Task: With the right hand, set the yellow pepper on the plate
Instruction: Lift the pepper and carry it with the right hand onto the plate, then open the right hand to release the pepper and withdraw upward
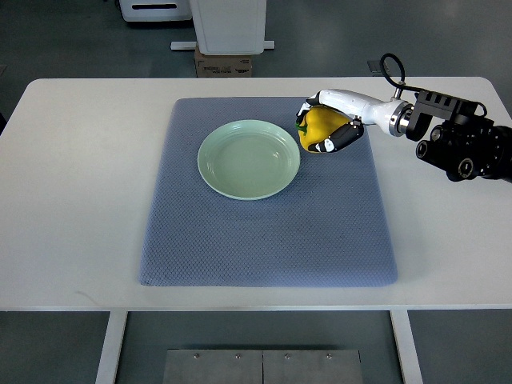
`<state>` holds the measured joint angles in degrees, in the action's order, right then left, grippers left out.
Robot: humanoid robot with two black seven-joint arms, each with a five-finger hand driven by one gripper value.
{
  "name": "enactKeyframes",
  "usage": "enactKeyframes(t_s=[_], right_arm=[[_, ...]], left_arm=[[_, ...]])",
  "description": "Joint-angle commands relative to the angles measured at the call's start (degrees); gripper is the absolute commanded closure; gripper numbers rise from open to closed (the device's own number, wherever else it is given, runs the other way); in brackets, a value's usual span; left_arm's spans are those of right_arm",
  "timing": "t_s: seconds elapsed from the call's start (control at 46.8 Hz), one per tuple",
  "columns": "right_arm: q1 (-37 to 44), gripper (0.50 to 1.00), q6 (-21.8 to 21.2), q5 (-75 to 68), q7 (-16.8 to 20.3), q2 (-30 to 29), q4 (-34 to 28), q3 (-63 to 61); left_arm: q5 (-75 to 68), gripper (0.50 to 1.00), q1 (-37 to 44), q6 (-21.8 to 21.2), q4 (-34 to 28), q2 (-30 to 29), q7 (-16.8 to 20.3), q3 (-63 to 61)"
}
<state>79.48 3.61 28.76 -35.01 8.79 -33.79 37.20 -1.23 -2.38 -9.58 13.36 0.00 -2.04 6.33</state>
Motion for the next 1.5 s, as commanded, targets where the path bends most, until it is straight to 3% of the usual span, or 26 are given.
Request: enactKeyframes(t_s=[0.0,0.406,1.346,1.368,1.41,1.474], right_arm=[[0.9,1.0,-0.1,-0.2,0.0,-1.5,0.0,0.0],[3.2,1.0,-0.7,-1.2,0.0,-8.7,0.3,0.1],[-4.4,1.0,-0.2,-2.5,0.0,-8.8,3.7,-0.1],[-4.3,0.928,-0.1,-2.6,0.0,-8.8,3.7,-0.1],[-4.2,0.736,-0.1,-3.0,0.0,-8.8,3.6,-0.1],[-4.2,0.534,-0.1,-3.3,0.0,-8.8,3.6,-0.1]], left_arm=[[0.0,0.5,0.0,0.0,0.0,0.0,0.0,0.0],[0.0,0.5,0.0,0.0,0.0,0.0,0.0,0.0],[0.0,0.5,0.0,0.0,0.0,0.0,0.0,0.0],[0.0,0.5,0.0,0.0,0.0,0.0,0.0,0.0],[0.0,0.5,0.0,0.0,0.0,0.0,0.0,0.0],[0.0,0.5,0.0,0.0,0.0,0.0,0.0,0.0]])
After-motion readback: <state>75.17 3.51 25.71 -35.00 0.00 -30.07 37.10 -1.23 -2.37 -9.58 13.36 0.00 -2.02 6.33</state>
